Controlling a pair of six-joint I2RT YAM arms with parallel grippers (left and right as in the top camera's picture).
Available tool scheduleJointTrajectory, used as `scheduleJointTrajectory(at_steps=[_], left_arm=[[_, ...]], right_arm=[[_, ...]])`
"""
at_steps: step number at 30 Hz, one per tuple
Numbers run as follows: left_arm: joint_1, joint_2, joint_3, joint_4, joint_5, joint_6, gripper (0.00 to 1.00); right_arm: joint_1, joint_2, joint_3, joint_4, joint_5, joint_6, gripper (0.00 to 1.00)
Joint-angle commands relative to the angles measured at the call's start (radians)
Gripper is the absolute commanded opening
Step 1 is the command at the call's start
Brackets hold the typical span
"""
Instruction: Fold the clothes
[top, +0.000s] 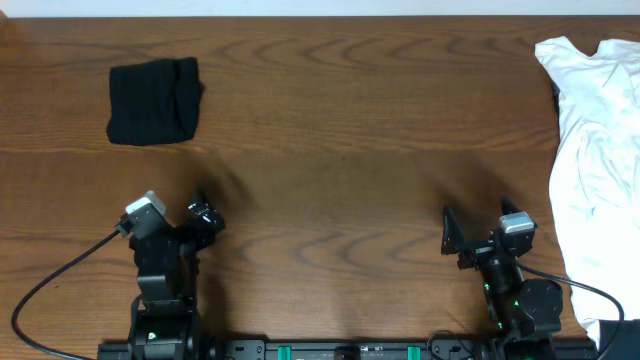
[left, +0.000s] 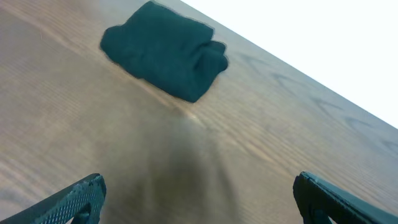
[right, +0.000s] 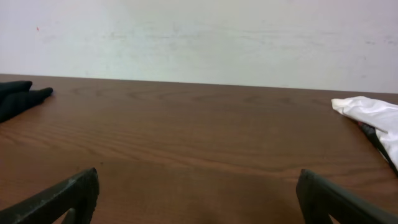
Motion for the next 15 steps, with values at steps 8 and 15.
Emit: scheduleJointTrajectory(at_steps=[8, 15], left_arm=[[-0.009, -0.116, -0.164, 0.065, -0.004, 0.035, 0.98], [-0.009, -0.198, -0.22, 0.056, -0.005, 0.036, 0.98]], right_arm=[[-0.01, -0.006, -0.003, -0.003, 0.006, 0.002, 0.99], [-0.01, -0.006, -0.003, -0.003, 0.006, 0.002, 0.99]])
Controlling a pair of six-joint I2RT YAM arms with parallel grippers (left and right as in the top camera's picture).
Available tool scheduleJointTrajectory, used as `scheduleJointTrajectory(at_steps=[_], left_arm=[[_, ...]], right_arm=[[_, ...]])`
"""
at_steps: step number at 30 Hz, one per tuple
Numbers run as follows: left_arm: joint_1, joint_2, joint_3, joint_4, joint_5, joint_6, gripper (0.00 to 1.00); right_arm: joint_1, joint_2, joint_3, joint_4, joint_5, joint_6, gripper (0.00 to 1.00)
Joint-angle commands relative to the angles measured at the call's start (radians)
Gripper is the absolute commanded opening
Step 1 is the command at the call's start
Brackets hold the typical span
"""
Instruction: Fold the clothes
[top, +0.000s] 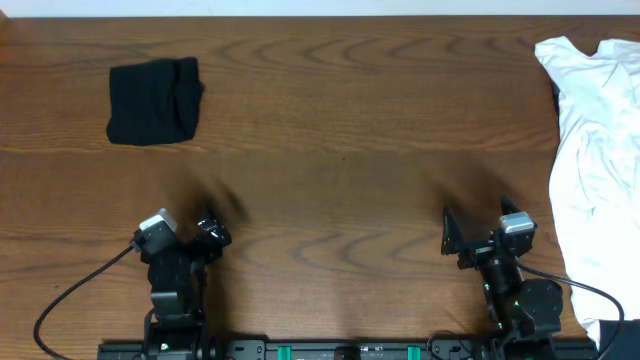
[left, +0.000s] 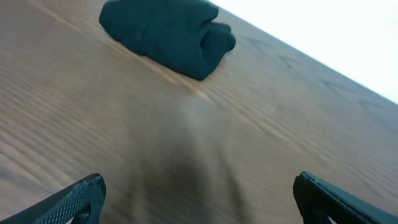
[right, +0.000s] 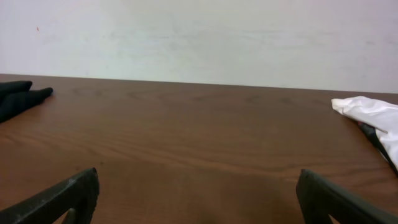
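Note:
A folded black garment (top: 154, 102) lies at the table's far left; it also shows in the left wrist view (left: 168, 34) and at the edge of the right wrist view (right: 18, 98). An unfolded white garment (top: 598, 170) is spread along the right edge, its tip showing in the right wrist view (right: 370, 113). My left gripper (top: 200, 232) (left: 199, 196) is open near the front left, with nothing between its fingers. My right gripper (top: 475, 228) (right: 199, 196) is open at the front right, just left of the white garment, also holding nothing.
The brown wooden table (top: 340, 150) stretches between the two garments. A white wall (right: 199, 37) rises behind its far edge. Black cables (top: 60, 290) run from both arm bases along the front edge.
My left arm has drawn back toward the front edge and turned slightly; the black garment sits higher in its wrist view. The right arm and both garments are unchanged.

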Motion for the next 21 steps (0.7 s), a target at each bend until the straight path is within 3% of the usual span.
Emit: scheduleJointTrajectory(at_steps=[1, 11, 21], left_arm=[[-0.005, -0.06, -0.034, -0.002, -0.005, 0.015, 0.98], [-0.005, -0.227, -0.033, -0.024, 0.027, 0.142, 0.98], [-0.005, -0.283, -0.033, -0.023, 0.029, 0.142, 0.98]], right_arm=[[-0.01, -0.006, -0.003, -0.004, 0.006, 0.002, 0.99], [-0.01, -0.006, -0.003, -0.004, 0.006, 0.002, 0.99], [-0.01, -0.006, -0.003, -0.004, 0.005, 0.002, 0.99]])
